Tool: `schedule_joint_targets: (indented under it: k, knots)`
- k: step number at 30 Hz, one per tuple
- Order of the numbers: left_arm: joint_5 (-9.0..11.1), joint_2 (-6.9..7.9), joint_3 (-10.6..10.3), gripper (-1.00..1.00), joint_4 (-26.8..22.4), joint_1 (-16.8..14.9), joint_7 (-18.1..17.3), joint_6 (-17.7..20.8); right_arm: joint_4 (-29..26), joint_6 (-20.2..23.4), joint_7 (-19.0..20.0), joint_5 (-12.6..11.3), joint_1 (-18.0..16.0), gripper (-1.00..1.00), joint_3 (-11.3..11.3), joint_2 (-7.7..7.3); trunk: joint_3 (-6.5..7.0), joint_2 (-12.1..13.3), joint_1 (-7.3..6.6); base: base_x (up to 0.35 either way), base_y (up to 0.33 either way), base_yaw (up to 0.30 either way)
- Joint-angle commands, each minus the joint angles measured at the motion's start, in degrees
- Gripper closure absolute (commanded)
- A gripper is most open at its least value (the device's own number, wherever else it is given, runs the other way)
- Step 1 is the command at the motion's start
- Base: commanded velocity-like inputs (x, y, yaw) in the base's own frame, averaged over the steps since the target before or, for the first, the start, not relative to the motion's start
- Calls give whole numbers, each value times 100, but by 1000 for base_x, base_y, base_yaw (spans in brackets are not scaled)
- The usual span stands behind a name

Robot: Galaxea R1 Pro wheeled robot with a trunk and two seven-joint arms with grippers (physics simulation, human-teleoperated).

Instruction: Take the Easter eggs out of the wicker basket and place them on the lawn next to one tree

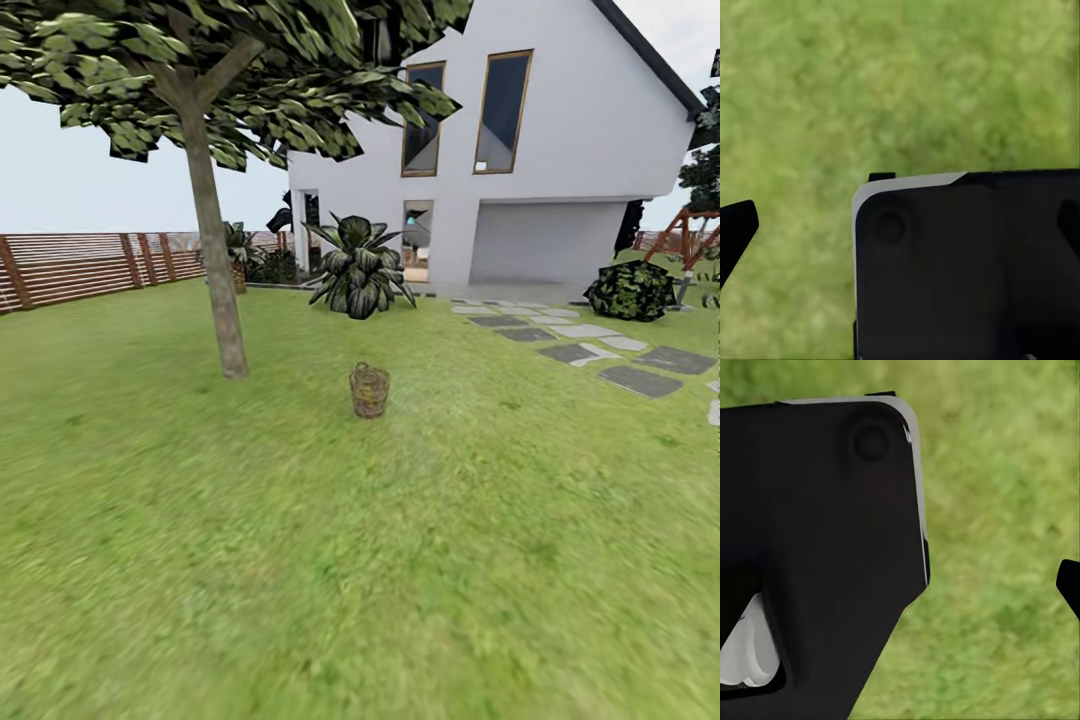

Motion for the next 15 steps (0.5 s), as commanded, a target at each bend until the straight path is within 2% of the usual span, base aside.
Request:
schedule_joint_targets:
  k: [1, 15]
  knots:
    - [-5, 0, -10, -100, 5, -2, -2, -20, 1, -18, -2, -1, 0, -100, -36, 1, -4, -4, 6, 336, 0, -51]
    - [-5, 0, -10, -100, 5, -2, -2, -17, 1, -13, -2, 46, -1, -100, 36, 19, -6, -4, 6, 336, 0, -9]
